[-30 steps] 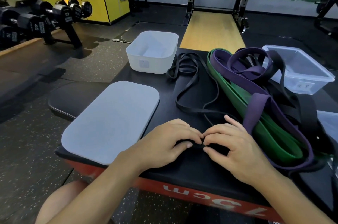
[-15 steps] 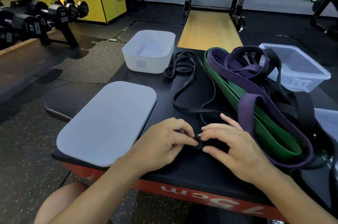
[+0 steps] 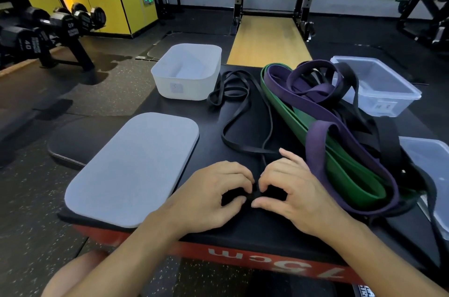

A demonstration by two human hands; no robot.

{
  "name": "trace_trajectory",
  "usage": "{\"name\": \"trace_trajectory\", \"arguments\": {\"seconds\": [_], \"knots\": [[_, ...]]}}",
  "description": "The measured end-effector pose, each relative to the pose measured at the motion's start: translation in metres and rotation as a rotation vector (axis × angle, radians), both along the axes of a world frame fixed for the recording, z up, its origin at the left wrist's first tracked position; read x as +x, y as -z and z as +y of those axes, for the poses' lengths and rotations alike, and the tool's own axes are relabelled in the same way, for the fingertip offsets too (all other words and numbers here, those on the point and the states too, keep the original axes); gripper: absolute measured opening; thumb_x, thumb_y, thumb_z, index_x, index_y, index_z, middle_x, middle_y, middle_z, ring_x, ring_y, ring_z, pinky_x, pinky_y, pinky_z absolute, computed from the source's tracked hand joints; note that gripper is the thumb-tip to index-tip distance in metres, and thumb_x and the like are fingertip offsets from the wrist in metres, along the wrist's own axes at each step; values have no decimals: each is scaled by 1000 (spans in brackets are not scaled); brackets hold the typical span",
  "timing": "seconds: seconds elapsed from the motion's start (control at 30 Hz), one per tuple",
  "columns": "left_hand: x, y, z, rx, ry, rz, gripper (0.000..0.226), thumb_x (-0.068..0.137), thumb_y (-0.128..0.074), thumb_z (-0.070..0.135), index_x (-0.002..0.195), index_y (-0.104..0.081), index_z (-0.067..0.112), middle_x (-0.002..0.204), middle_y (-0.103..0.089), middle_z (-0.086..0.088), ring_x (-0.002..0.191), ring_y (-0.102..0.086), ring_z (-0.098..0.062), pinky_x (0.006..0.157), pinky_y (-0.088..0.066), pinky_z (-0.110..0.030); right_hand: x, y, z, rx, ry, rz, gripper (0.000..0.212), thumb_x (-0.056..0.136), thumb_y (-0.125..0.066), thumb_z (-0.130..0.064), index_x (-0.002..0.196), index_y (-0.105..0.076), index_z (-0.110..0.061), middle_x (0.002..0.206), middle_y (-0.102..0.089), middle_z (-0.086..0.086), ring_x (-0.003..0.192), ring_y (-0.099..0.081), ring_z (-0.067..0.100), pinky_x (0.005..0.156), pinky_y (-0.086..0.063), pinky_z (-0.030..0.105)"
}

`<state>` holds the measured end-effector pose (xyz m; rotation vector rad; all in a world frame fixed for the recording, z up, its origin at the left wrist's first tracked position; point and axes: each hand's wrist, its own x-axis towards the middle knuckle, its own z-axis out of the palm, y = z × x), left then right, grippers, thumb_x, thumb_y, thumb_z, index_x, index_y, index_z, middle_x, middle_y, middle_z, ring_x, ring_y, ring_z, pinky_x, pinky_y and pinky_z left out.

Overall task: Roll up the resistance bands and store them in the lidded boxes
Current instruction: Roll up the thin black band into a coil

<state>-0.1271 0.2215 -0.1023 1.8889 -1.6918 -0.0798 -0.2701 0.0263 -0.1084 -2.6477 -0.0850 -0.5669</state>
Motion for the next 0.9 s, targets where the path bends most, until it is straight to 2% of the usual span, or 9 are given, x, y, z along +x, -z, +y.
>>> {"name": "trace_trajectory", "arguments": {"seconds": [0.1,0.2,0.3,0.5,0.6,0.67,0.8,0.9], "knots": [[1,0,0,12,-1,9,11,96,-70,32,104,-72,26,120,-64,21,117,-57,2,100,-47,-23,-3,-2,1,36,3,21,24,86,-69,-58,89,-62,-35,113,-55,-22,120,-53,2,126,-15,36],[3,2,-1,23,10,-1,10,99,-68,31,105,-72,25,121,-64,21,118,-56,2,102,-46,-22,-7,-1,1,73,-37,54,15,85,-72,-42,91,-61,-34,116,-63,-25,131,-52,0,127,-15,42],[3,1,-1,29,18,-6,10,100,-67,28,107,-73,24,121,-64,20,118,-56,1,103,-46,-21,-8,1,-1,128,-43,56,10,85,-69,-37,90,-62,-34,120,-67,-28,137,-48,-5,128,-10,38],[2,6,3,-29,-67,54,16,98,-71,32,112,-75,27,125,-63,22,117,-60,2,97,-51,-25,-7,0,-2,125,-25,-7,16,86,-71,-45,92,-68,-31,114,-72,-26,126,-56,-7,127,-10,31],[3,3,4,-40,-173,164,29,89,-79,36,117,-70,34,120,-60,24,114,-59,-4,93,-49,-23,-5,-2,0,164,-14,-10,27,82,-80,-39,95,-56,-40,111,-72,-25,117,-62,-5,127,-12,28],[3,3,3,-16,-186,128,27,88,-75,42,115,-72,38,116,-61,26,113,-56,-4,94,-47,-24,-4,-4,1,189,-3,-7,40,80,-82,-38,96,-48,-48,109,-71,-24,110,-66,-4,127,-12,26],[2,5,4,0,-157,98,23,91,-68,41,111,-78,39,118,-63,27,115,-59,-2,98,-49,-29,-3,-5,2,198,17,-20,38,79,-78,-50,95,-44,-51,104,-72,-23,105,-67,-1,126,-13,26],[0,5,5,-10,-143,86,26,90,-67,37,114,-78,38,125,-64,26,120,-58,2,102,-48,-25,-2,-4,3,123,46,-32,34,79,-73,-59,96,-45,-50,100,-70,-22,102,-65,-1,126,-13,27]]}}
